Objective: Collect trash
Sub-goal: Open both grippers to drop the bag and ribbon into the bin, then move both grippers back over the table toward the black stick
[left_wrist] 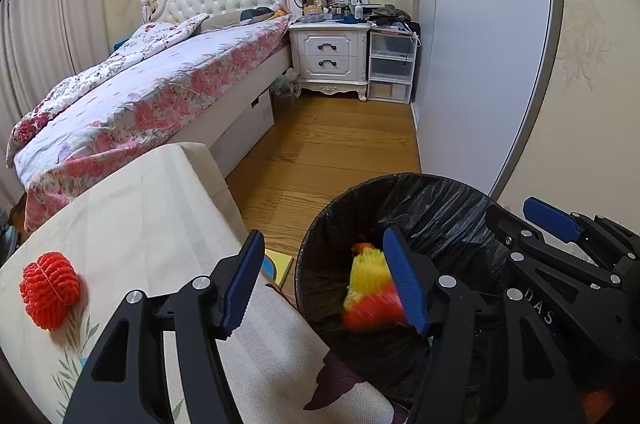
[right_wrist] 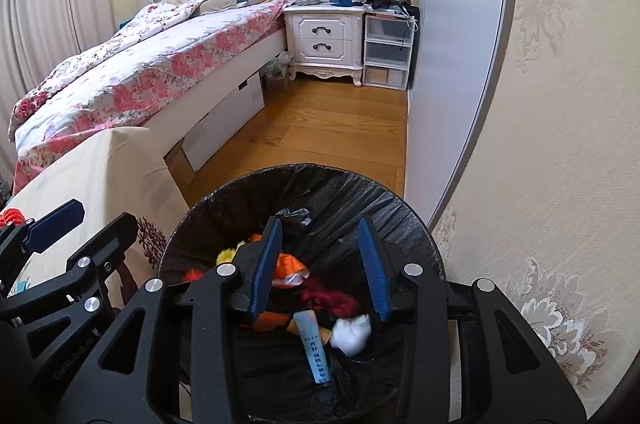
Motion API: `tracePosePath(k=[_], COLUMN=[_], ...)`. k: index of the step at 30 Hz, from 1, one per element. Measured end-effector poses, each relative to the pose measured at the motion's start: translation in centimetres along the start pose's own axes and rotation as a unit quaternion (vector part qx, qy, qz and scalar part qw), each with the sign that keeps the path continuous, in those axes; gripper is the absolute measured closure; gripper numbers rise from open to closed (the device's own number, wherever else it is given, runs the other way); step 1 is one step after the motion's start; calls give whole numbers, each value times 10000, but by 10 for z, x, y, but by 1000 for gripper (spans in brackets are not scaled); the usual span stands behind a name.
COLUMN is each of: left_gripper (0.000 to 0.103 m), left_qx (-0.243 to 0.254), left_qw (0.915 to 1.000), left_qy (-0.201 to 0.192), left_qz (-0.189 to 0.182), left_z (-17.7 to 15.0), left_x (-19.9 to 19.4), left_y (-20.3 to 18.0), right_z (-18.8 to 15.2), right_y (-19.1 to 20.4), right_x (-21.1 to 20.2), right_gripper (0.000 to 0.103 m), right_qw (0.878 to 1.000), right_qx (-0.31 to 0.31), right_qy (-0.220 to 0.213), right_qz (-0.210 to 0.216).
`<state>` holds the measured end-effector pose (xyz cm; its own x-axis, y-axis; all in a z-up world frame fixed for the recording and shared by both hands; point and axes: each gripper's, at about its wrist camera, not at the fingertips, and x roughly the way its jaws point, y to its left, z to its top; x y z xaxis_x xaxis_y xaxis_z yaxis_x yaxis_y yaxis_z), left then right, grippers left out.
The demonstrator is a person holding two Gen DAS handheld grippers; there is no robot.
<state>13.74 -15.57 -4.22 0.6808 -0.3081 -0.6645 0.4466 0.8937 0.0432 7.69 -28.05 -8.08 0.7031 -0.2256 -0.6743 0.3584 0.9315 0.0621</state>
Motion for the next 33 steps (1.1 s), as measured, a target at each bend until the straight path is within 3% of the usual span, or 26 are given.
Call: tracePosePath(k=[9,11,13,19,26,33], left_gripper=[36,31,30,29,29,29], left_qx=[-63,-117,-161,-266,-553,-896], left_qw=[10000,9999,9997,9988,9952,9852], left_qy=[-65,-93,-135,-215,-193,-104], left_qz=[14,48,94,358,790,1461], left_z=[1,0,-2,-17,-47,-89], left_x=[-5,-12,-19,-49,-90,-130], left_y=[-1,1,7,26,61,108], right_z=[2,1,-1,-11,-33,-66], right_y=[1,1,2,12,37,79], right_x=[-2,-7,-14,-38,-72,-102], right_gripper=[62,61,52,52,51,49], right_qw=[10000,10000,9999,9993,9956,9859], right_qx=[-11,-16,-15,-167,-468,-1007], right_qy=[-10,-31,-53,-79,-29,165], right_qz=[20,60,103,327,814,1326])
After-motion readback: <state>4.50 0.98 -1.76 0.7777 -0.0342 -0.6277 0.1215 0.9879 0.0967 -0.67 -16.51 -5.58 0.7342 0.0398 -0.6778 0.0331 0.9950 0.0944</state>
